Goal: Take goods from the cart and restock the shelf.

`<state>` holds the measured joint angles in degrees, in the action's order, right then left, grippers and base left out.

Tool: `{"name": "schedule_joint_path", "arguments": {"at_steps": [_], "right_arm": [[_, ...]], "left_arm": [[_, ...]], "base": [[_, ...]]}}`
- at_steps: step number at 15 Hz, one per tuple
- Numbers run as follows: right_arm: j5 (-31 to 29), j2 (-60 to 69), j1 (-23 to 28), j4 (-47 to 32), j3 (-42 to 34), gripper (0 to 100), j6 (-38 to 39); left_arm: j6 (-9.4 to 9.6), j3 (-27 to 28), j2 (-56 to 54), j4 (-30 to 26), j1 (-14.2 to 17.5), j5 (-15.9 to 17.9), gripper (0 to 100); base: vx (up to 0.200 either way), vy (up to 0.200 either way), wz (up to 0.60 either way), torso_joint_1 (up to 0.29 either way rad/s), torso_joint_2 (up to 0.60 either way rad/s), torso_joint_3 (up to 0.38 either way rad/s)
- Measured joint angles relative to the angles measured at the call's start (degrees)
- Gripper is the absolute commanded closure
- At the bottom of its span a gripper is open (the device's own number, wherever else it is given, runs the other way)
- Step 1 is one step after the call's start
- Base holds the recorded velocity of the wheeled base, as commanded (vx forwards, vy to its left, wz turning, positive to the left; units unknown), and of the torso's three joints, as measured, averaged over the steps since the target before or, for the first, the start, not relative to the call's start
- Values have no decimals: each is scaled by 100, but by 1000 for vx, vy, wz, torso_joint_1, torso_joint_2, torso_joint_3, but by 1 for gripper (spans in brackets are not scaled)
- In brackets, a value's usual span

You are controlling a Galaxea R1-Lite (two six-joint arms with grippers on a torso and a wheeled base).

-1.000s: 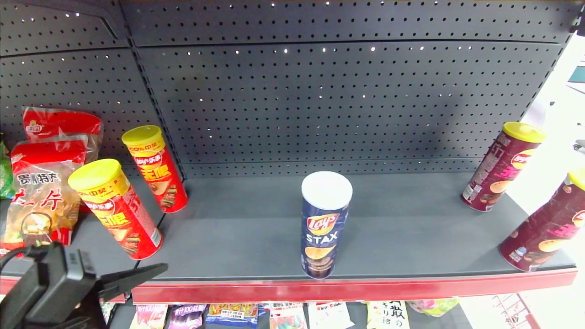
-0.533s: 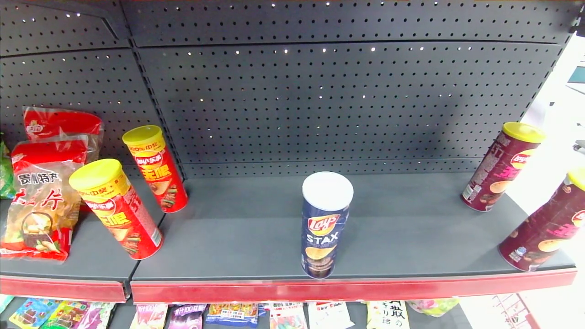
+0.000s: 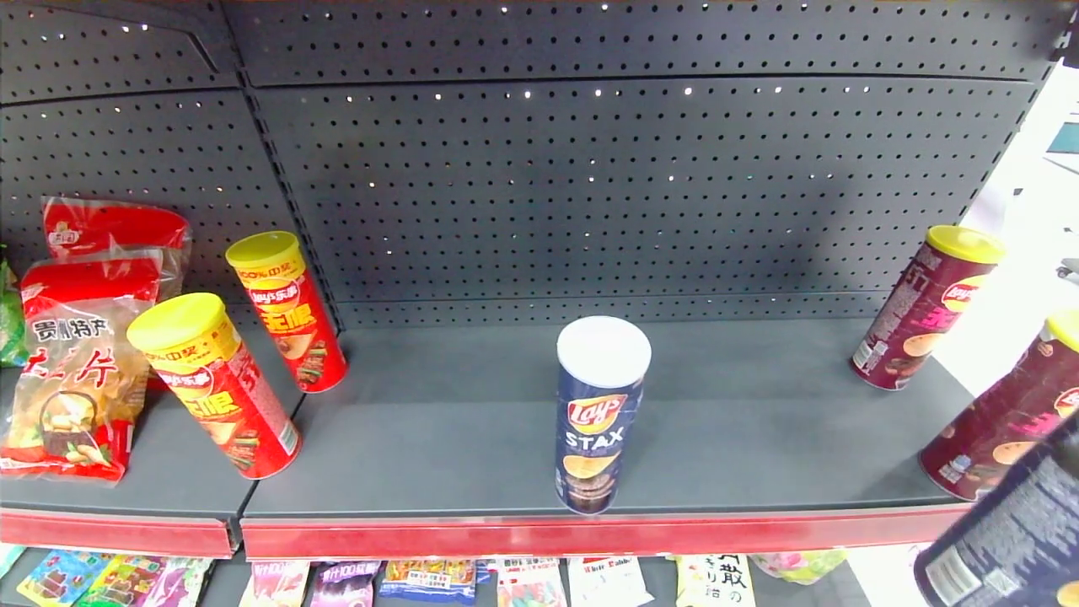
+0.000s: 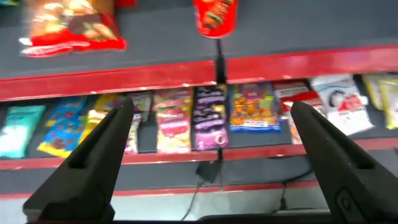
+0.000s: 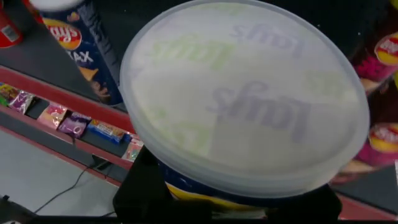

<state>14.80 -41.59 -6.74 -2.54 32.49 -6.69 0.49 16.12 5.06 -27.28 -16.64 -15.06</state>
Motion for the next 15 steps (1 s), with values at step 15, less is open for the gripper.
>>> {"name": "schedule_joint_path", "arguments": {"at_steps": [15], "right_arm": [[178,-4947,-1392,2714,2133,100,-132]], "left_arm": [[20,-190,-519,30,-116,-29,0]], "base": [[0,0,0,0,0,0]]}}
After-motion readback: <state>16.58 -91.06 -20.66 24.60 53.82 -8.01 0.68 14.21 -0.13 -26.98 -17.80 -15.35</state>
